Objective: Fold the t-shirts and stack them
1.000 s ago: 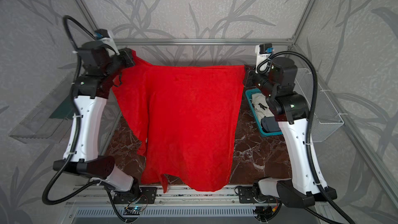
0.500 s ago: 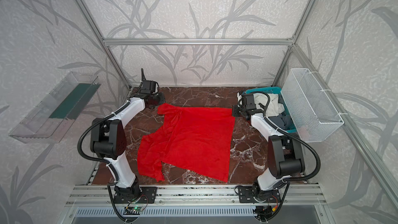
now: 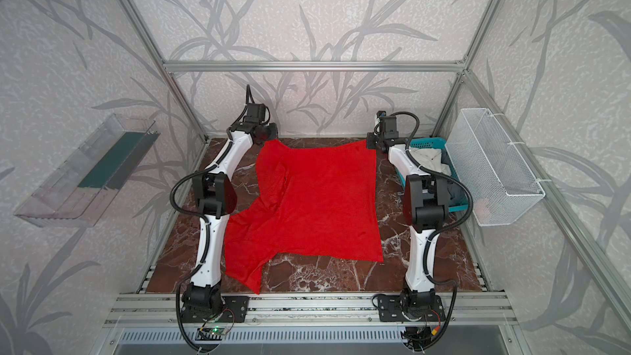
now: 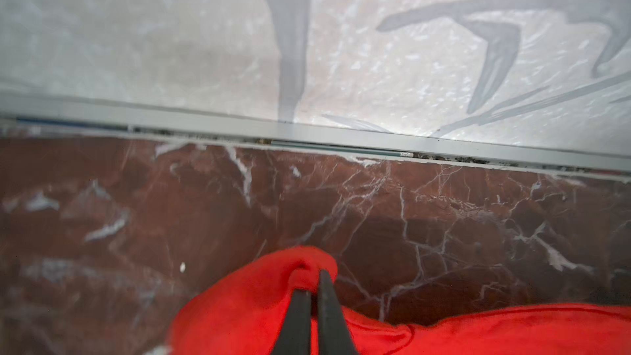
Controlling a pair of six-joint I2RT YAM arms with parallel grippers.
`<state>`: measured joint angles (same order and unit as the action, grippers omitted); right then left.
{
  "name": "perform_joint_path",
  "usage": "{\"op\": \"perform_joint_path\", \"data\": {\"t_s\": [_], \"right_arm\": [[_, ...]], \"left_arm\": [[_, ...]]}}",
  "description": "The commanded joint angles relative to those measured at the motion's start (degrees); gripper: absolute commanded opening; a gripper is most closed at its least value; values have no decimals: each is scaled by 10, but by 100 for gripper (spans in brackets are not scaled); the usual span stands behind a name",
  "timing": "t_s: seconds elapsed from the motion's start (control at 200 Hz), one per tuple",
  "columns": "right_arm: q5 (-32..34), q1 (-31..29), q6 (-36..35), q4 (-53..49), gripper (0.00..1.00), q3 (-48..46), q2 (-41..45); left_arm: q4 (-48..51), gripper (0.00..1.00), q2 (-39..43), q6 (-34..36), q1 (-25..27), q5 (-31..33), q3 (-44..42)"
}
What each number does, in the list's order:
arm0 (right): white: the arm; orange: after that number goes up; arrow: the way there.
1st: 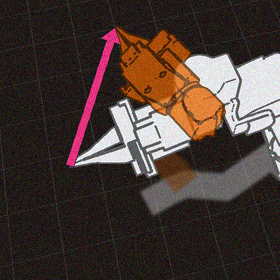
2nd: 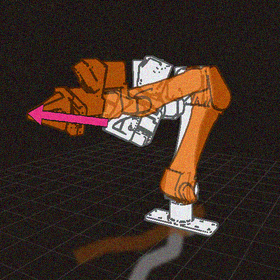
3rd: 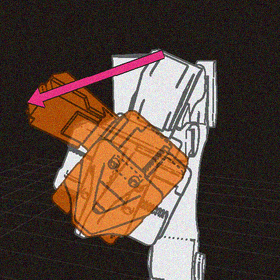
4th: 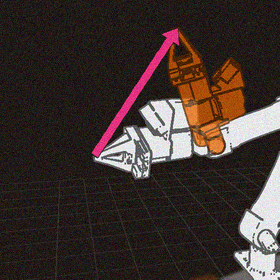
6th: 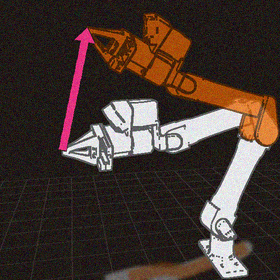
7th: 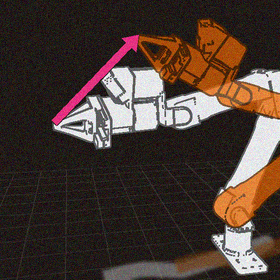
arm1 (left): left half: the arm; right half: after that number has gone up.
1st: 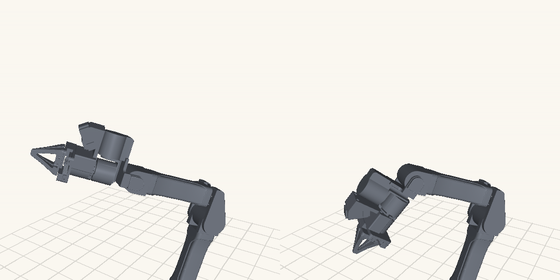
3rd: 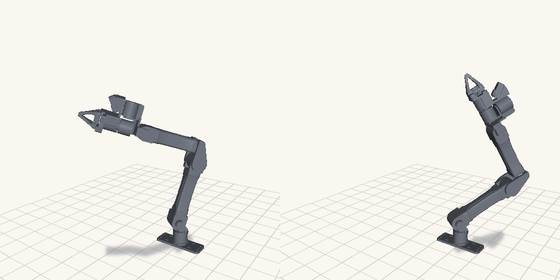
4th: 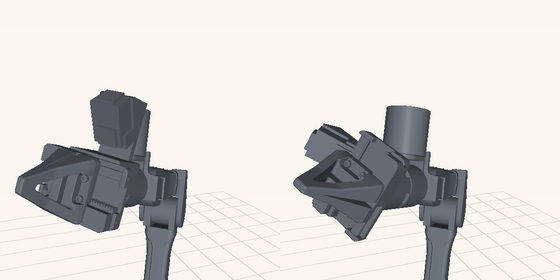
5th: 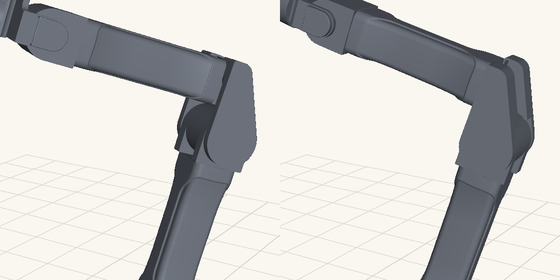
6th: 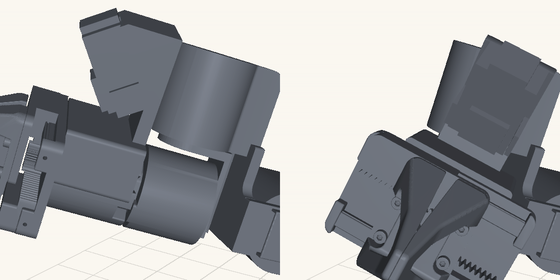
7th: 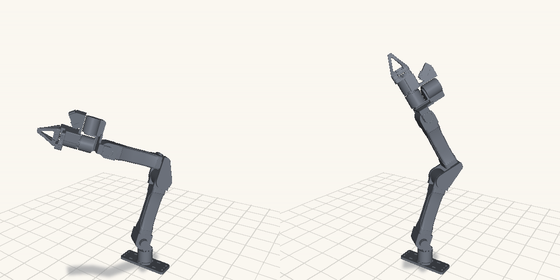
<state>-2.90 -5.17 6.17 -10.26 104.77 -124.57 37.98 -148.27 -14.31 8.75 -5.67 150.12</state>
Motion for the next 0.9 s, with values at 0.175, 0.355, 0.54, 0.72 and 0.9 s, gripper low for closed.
{"op": "perform_joint_path", "data": {"t_s": [0.175,0.355,0.54,0.72,0.9], "right_arm": [[17,-27,-29,-46,89,-51,102],[-17,-78,40,-130,89,-238,273],[-5,-140,106,-150,88,-439,386],[-22,-143,146,-119,87,-569,453],[-11,-143,149,-114,87,-617,473]], "left_arm": [[162,44,-5,52,9,-58,127],[90,43,292,51,47,61,-387],[57,41,460,-23,59,29,-687],[-31,38,492,-83,61,-41,-810],[-74,37,474,-105,68,-30,-828]]}}
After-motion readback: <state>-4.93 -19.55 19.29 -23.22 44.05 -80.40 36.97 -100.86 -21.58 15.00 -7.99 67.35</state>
